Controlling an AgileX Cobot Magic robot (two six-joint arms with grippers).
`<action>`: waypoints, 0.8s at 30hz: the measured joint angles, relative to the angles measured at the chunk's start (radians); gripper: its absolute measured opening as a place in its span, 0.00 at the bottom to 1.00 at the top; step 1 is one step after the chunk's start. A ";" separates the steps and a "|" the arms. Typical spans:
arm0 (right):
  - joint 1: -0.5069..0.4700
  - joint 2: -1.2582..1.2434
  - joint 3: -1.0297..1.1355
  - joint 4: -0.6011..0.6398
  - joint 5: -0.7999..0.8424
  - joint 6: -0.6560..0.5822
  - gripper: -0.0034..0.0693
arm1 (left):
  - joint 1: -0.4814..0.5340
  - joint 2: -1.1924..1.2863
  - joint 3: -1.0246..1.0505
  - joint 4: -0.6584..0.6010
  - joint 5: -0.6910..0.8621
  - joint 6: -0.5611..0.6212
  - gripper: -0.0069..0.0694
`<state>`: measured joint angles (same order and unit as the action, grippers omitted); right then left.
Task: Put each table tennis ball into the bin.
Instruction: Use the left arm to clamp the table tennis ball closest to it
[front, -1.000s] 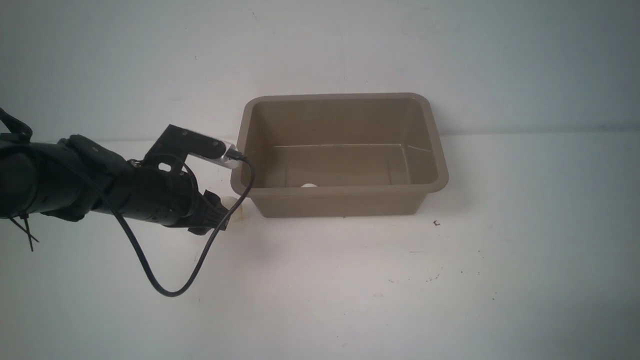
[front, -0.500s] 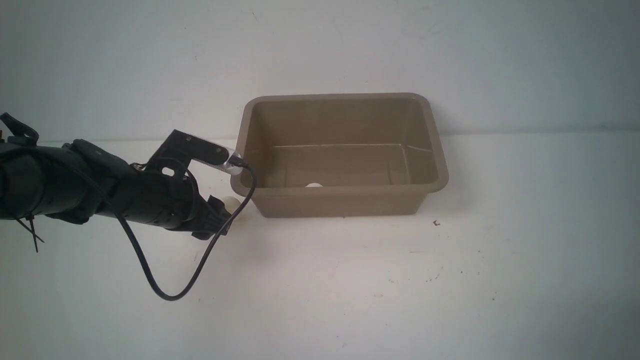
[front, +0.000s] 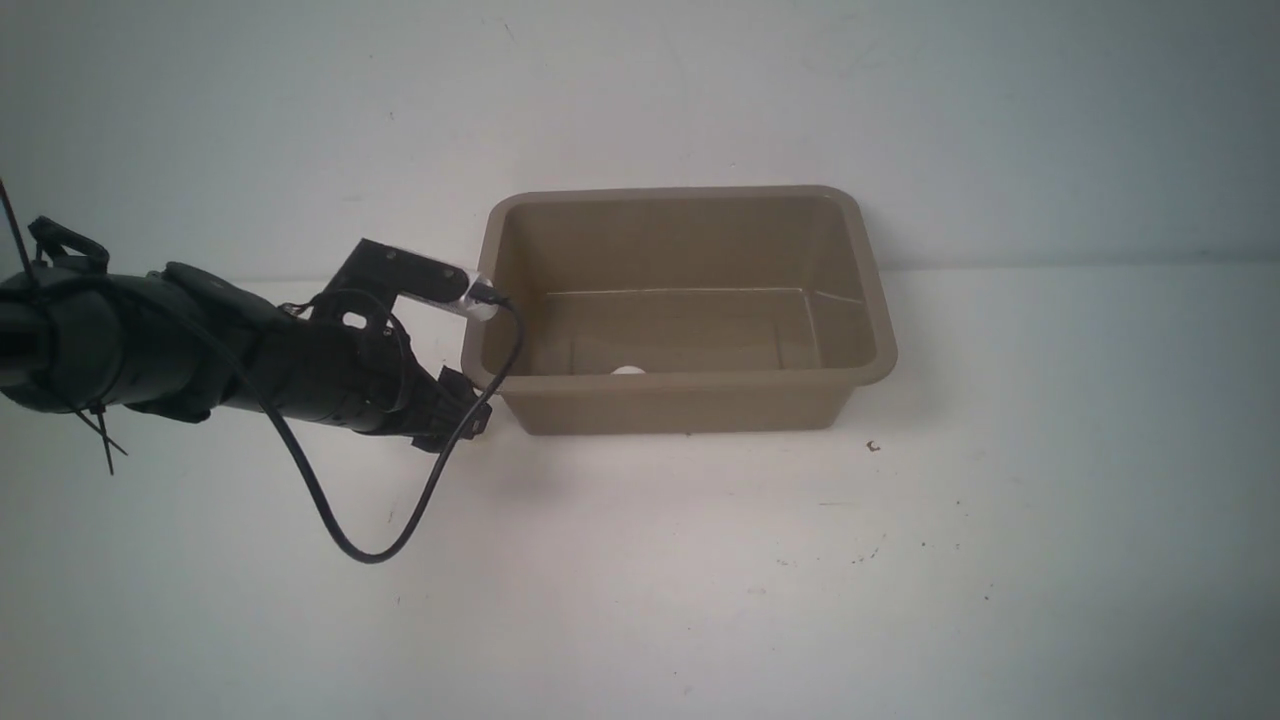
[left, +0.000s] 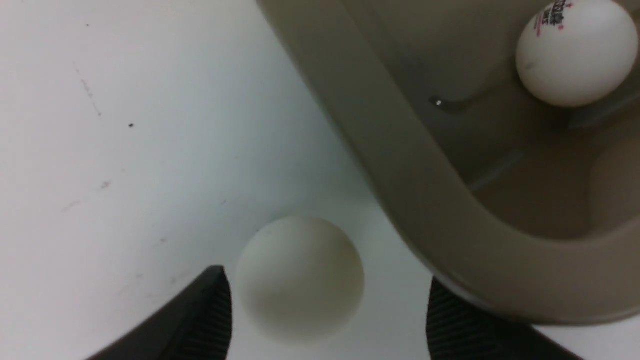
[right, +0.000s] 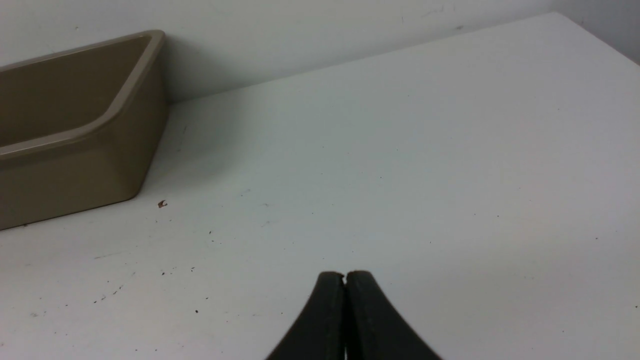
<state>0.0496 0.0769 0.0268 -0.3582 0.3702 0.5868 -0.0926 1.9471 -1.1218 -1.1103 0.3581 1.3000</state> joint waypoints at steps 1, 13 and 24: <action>0.000 0.000 0.000 0.000 0.000 0.000 0.03 | 0.000 0.008 0.000 0.000 0.002 0.000 0.71; 0.000 0.000 0.000 0.000 0.000 0.000 0.03 | 0.000 0.064 -0.017 -0.048 -0.010 -0.011 0.69; 0.000 0.000 0.000 0.000 0.000 0.000 0.03 | 0.000 0.066 -0.017 -0.107 -0.053 0.007 0.52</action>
<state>0.0496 0.0769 0.0268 -0.3582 0.3702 0.5868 -0.0926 2.0132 -1.1393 -1.2168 0.3049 1.3067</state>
